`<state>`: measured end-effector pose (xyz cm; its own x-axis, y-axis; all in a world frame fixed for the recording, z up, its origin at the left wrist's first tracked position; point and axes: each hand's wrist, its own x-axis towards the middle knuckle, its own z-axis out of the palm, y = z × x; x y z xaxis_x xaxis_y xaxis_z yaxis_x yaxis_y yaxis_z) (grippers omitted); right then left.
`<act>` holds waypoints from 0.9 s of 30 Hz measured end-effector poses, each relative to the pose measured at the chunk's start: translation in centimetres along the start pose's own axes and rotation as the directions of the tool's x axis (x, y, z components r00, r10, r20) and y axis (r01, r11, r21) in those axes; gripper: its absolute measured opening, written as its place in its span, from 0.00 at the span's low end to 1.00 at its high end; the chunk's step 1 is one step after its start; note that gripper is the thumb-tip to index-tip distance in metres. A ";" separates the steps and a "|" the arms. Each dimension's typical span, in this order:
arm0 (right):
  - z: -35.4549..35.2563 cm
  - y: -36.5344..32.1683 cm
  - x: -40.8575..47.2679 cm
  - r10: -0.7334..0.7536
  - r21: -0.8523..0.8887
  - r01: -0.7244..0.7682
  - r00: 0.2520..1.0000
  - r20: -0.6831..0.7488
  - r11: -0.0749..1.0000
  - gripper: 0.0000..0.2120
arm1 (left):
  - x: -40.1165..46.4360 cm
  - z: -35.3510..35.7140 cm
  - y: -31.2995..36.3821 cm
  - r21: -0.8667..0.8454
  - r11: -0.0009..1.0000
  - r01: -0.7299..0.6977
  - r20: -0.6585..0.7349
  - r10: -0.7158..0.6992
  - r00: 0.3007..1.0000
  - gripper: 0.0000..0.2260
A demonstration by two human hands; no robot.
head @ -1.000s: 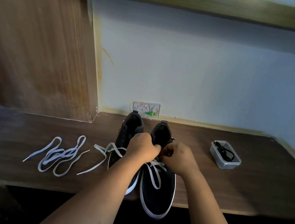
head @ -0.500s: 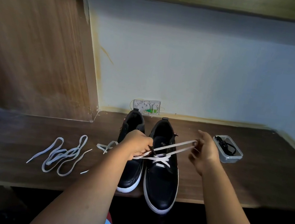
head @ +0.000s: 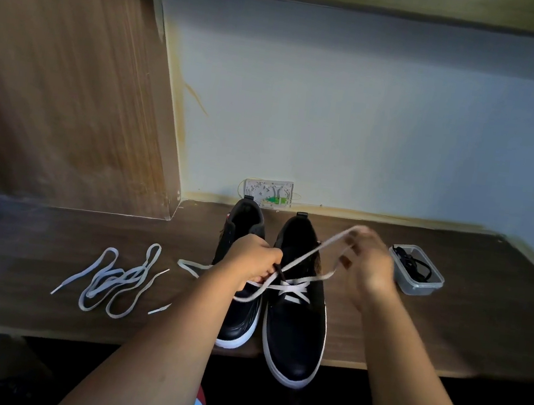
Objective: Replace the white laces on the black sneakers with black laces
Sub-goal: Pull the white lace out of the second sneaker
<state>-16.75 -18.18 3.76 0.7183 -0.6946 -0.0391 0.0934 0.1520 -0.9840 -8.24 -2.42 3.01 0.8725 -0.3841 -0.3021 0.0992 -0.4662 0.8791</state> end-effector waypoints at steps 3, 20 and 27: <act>-1.9 -1.0 0.2 -0.137 -0.132 0.136 0.991 0.002 0.982 0.11 | 0.1 0.0 0.0 0.008 1.000 -0.002 0.015 0.002 1.000 0.07; 0.6 -1.9 -1.1 -0.376 -0.255 0.407 0.912 0.164 0.877 0.12 | -0.6 0.6 0.9 0.364 0.849 -0.384 0.047 0.395 0.918 0.31; 1.6 -2.8 -2.8 -0.428 -0.399 0.593 0.794 0.431 0.699 0.04 | -2.9 1.9 3.1 -0.467 0.868 -0.168 0.154 0.267 0.951 0.08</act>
<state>-17.90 -15.52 6.90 0.8278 -0.3139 0.4649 0.2161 -0.5864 -0.7807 -11.40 -4.29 5.96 0.7827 -0.6127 -0.1097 0.1634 0.0322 0.9860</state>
